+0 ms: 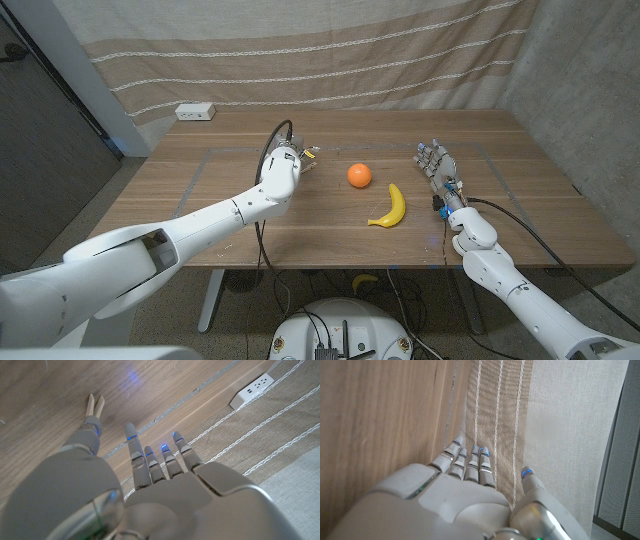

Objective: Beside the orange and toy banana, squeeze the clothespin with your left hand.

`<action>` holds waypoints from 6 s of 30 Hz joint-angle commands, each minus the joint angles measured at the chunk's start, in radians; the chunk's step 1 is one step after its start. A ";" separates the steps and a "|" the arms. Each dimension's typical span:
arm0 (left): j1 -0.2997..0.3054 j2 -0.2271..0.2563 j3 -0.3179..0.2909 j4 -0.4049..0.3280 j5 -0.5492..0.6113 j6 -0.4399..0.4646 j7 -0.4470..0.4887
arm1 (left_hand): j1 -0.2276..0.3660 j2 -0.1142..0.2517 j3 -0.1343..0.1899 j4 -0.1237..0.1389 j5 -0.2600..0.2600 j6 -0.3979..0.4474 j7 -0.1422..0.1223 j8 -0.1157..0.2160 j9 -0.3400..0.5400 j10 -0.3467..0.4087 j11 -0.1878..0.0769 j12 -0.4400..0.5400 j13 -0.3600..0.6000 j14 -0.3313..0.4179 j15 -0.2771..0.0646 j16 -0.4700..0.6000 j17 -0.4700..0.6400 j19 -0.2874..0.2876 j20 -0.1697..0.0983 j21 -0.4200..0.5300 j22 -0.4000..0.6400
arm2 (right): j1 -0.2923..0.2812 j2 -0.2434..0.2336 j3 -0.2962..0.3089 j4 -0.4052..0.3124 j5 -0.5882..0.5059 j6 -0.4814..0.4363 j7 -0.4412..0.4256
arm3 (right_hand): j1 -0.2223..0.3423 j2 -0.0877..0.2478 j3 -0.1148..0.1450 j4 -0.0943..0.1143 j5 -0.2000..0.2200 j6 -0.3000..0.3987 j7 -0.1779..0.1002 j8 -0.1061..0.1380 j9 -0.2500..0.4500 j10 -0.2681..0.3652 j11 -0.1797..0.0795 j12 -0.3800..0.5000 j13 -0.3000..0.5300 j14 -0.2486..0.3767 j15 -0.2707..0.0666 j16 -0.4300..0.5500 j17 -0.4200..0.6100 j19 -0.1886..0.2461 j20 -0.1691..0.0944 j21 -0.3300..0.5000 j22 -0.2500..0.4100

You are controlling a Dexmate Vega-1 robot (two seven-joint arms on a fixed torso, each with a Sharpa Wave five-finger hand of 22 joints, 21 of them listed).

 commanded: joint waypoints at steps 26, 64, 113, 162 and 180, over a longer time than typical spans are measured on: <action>0.012 -0.053 0.023 0.063 0.111 0.005 -0.042 | 0.024 0.019 -0.010 0.000 -0.004 0.019 0.007 0.006 0.005 0.015 0.000 -0.001 0.003 0.016 -0.020 0.001 0.003 0.014 0.001 0.006 0.005 | 0.031 0.026 0.015 0.100 0.047 0.036 0.072 | -0.002 0.021 0.001 -0.002 0.006 0.025 0.011 0.001 0.004 0.014 0.000 0.006 0.007 0.011 0.002 -0.005 0.002 0.003 0.003 0.002 0.003; -0.019 -0.068 0.062 0.128 0.045 -0.012 -0.016 | 0.079 0.148 0.004 0.000 0.006 -0.091 0.009 -0.067 0.003 -0.008 0.029 -0.006 0.003 0.014 0.000 -0.003 0.002 0.015 0.024 0.007 0.007 | 0.027 0.024 0.018 0.095 0.025 0.052 0.049 | -0.014 0.019 -0.005 0.006 0.004 0.050 0.018 0.006 0.006 0.020 0.004 0.005 0.008 0.016 0.002 -0.005 0.005 0.005 0.004 0.002 0.003; -0.047 -0.090 0.121 0.120 0.195 0.050 -0.185 | 0.086 0.085 -0.119 0.008 -0.001 0.112 0.039 -0.105 0.000 0.036 0.006 -0.001 0.001 0.034 -0.010 -0.006 0.001 0.049 0.002 0.014 0.008 | -0.007 0.035 0.044 0.080 0.006 0.116 -0.008 | -0.020 0.020 -0.006 0.010 0.005 0.063 0.021 0.005 0.008 0.040 0.004 0.009 0.009 0.044 0.019 0.003 0.008 0.020 0.018 0.008 0.003; 0.000 -0.109 0.089 0.177 0.024 0.096 0.081 | 0.328 0.263 -0.011 -0.005 0.006 0.246 0.072 -0.066 0.079 0.150 0.018 0.007 0.004 0.104 -0.050 0.001 0.003 0.129 -0.025 0.053 0.020 | -0.028 0.014 0.045 0.046 -0.044 0.120 -0.067 | -0.025 0.014 -0.009 0.009 0.004 0.066 0.020 0.002 0.008 0.048 0.007 0.008 0.011 0.054 0.021 0.004 0.010 0.033 0.023 0.010 0.003; 0.034 -0.082 0.067 0.102 -0.003 0.142 0.221 | 0.327 0.272 -0.011 0.005 0.003 0.229 0.080 -0.038 0.127 0.150 0.030 0.004 0.007 0.101 -0.043 0.003 0.006 0.125 -0.029 0.058 0.025 | -0.040 0.004 0.044 0.019 -0.053 0.109 -0.079 | -0.028 0.013 -0.011 0.010 0.004 0.064 0.018 0.000 0.009 0.049 0.007 0.007 0.011 0.053 0.021 0.003 0.011 0.033 0.023 0.008 0.003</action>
